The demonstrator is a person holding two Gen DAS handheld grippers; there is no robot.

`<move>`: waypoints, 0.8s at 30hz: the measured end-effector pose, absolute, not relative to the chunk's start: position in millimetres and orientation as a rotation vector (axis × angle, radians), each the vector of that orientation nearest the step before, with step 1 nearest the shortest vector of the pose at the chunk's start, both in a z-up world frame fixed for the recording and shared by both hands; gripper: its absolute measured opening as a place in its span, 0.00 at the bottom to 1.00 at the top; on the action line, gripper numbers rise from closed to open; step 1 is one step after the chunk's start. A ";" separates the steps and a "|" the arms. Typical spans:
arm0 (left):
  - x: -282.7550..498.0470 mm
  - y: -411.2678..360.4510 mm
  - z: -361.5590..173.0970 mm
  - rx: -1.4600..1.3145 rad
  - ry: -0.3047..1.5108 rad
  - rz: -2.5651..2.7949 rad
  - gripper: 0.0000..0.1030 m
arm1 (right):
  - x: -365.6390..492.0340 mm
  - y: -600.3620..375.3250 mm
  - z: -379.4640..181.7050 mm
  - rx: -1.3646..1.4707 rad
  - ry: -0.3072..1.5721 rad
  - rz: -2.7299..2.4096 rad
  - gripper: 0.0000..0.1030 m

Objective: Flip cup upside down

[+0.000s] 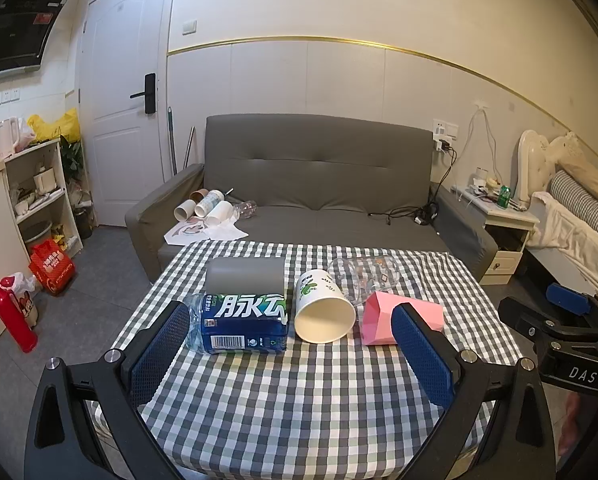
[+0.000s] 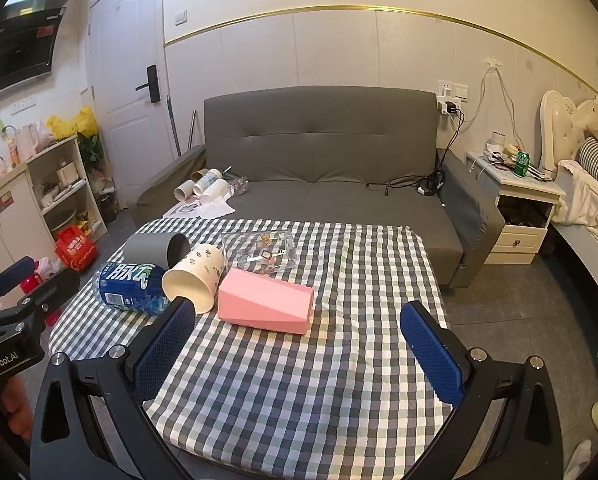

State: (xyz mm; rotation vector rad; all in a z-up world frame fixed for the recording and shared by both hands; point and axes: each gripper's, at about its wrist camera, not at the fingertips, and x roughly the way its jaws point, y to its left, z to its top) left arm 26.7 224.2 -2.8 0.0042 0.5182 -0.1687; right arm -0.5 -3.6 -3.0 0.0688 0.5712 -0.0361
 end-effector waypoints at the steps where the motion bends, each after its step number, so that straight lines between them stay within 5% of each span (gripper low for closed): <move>1: 26.5 224.2 -2.9 0.003 0.518 -0.170 1.00 | -0.3 -3.4 -2.9 0.069 0.573 -0.037 1.00; 24: 26.9 222.7 -3.1 0.006 0.521 -0.169 1.00 | -0.4 -4.0 -3.1 0.063 0.572 -0.042 1.00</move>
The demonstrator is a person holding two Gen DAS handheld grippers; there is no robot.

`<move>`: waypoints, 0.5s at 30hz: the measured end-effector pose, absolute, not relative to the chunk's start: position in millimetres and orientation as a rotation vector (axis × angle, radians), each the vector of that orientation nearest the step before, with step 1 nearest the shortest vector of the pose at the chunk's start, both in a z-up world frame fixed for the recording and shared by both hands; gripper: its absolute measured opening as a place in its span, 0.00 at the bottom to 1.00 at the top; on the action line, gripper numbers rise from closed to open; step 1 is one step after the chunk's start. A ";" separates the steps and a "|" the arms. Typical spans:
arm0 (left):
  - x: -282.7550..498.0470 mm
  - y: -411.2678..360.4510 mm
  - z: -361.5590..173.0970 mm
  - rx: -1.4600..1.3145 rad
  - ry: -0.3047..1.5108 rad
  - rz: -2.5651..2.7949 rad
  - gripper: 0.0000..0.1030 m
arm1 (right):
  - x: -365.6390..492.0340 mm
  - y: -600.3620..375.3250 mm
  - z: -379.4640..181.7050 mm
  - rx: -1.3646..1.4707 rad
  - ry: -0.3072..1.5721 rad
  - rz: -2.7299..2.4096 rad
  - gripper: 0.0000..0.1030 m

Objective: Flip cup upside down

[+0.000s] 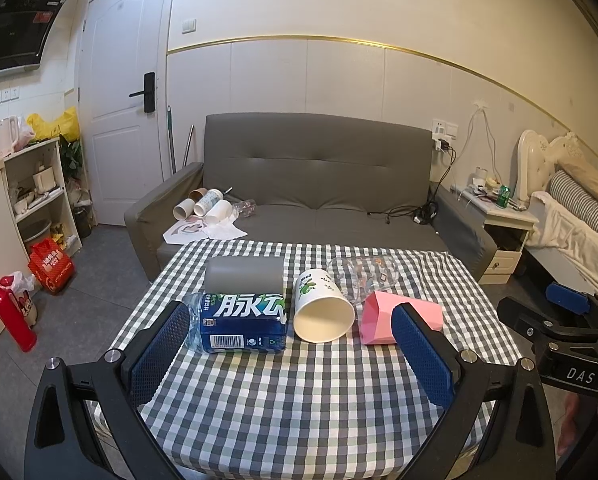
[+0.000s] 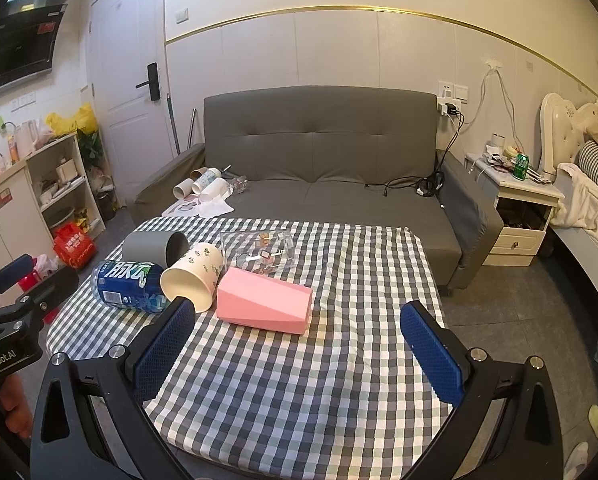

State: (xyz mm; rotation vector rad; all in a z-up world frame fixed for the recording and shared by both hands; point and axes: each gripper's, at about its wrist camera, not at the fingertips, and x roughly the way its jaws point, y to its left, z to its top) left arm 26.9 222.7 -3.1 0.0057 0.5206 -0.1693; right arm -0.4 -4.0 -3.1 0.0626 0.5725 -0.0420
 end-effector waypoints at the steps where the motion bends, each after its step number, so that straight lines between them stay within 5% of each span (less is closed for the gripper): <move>1: 27.1 222.2 -3.5 0.006 0.524 -0.170 1.00 | -0.2 -4.0 -3.1 0.062 0.573 -0.042 1.00; 15: 27.5 214.1 -2.4 0.007 0.529 -0.197 1.00 | 0.0 -7.5 0.9 0.047 0.572 -0.058 1.00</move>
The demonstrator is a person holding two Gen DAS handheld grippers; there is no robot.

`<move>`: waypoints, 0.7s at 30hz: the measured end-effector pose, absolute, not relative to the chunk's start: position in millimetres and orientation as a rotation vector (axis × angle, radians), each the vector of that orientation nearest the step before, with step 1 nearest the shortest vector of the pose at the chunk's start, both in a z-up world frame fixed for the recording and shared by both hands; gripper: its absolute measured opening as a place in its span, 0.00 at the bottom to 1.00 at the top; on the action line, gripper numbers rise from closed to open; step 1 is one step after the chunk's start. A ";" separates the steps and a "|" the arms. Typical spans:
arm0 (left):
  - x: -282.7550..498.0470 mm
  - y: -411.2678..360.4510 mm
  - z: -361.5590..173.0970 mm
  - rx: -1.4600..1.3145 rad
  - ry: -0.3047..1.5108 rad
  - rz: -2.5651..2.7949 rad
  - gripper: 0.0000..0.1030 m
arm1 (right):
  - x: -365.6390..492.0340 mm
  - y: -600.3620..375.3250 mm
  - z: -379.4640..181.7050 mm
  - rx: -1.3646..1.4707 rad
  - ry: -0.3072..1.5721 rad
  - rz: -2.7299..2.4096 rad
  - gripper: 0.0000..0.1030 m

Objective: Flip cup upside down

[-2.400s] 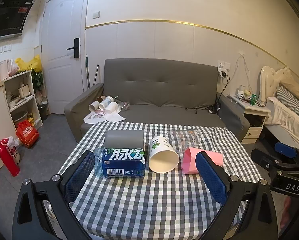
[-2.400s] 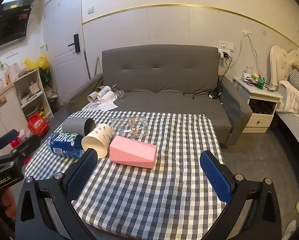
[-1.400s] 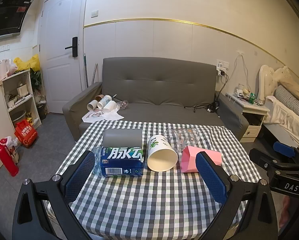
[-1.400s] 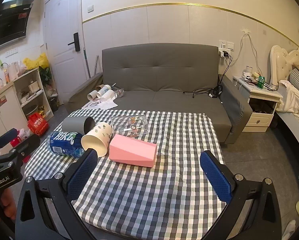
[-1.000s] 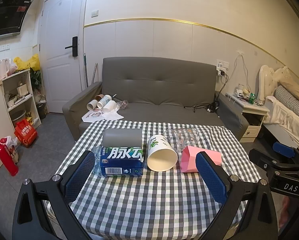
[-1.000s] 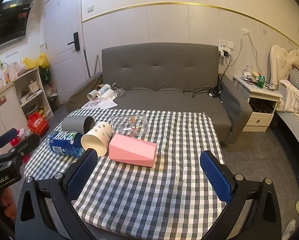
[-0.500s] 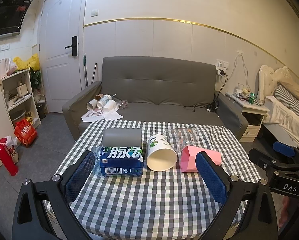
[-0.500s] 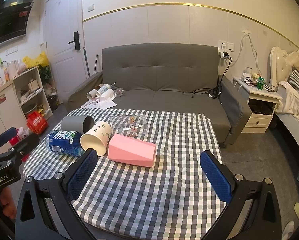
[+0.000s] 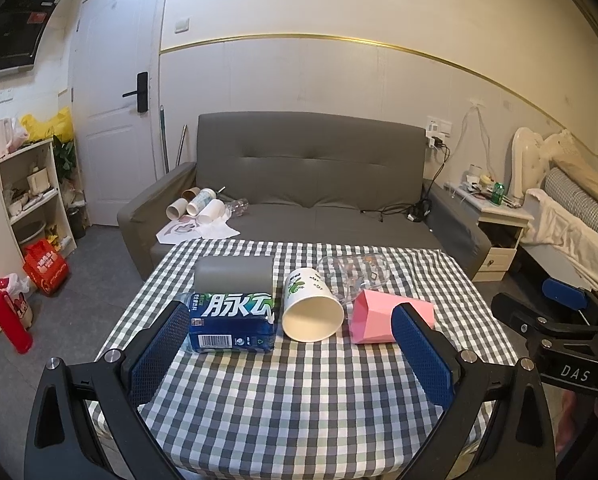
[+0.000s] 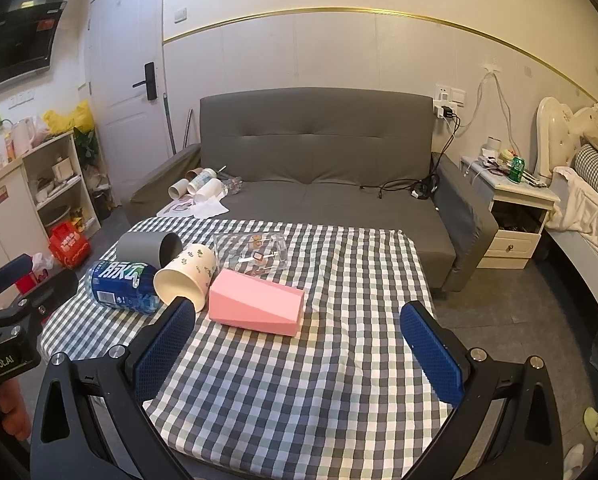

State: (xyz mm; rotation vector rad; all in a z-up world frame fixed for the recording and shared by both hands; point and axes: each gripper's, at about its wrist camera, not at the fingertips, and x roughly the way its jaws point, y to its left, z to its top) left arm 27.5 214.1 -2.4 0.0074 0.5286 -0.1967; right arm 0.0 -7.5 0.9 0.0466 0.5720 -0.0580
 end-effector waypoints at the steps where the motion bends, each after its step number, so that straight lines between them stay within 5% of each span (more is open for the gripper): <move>1: 27.4 214.4 -1.8 0.007 0.528 -0.198 1.00 | 0.1 -8.1 1.2 0.049 0.572 -0.058 1.00; 21: 73.4 270.3 -29.3 -0.011 0.644 0.003 1.00 | 12.1 -13.4 -12.3 0.069 0.620 -0.045 1.00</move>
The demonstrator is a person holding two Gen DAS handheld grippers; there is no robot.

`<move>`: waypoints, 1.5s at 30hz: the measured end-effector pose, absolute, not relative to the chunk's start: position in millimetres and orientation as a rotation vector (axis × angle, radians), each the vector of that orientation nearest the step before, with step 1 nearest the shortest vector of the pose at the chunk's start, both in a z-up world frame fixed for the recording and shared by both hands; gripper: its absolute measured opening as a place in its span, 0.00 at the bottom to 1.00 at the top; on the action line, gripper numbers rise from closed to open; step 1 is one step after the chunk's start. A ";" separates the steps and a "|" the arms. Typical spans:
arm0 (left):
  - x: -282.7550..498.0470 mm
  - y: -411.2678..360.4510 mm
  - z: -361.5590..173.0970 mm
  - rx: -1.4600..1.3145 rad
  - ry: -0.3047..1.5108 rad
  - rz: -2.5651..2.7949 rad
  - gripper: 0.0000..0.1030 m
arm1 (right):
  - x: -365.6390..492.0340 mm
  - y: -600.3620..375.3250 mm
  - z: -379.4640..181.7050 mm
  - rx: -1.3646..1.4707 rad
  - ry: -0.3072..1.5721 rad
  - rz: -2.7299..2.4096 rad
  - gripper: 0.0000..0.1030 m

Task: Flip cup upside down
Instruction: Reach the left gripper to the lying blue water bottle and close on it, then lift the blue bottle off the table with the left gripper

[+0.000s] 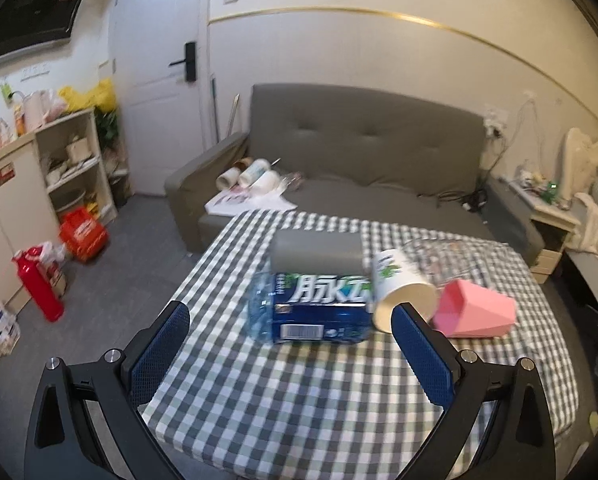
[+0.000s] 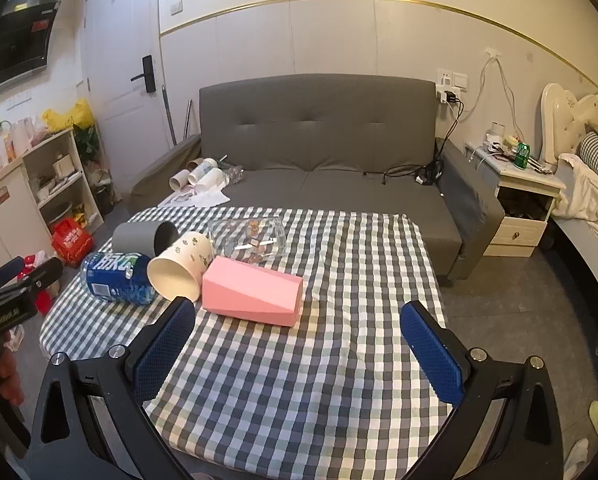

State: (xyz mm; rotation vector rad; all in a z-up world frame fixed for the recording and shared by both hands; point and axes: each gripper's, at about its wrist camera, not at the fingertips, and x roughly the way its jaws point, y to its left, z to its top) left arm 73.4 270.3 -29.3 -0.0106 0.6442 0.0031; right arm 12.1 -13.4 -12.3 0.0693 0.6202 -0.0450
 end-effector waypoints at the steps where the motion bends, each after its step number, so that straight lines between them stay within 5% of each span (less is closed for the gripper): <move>1: 75.9 270.8 -31.5 -0.008 0.653 0.016 1.00 | 13.7 -13.8 -13.8 0.072 0.624 -0.044 1.00; 27: 150.3 222.3 -107.1 0.922 0.666 -0.522 1.00 | 58.5 -9.2 -67.9 0.074 0.789 0.000 1.00; 33: 153.7 218.0 -131.2 1.016 0.680 -0.570 0.99 | 64.3 -16.2 -78.5 0.108 0.817 -0.024 1.00; 36: 153.4 217.9 -129.4 1.001 0.679 -0.570 0.83 | 65.0 -14.9 -80.9 0.105 0.826 -0.019 1.00; 45: 125.1 223.9 -99.0 0.827 0.805 -0.559 0.78 | 62.2 -10.0 -75.4 0.114 0.807 0.000 1.00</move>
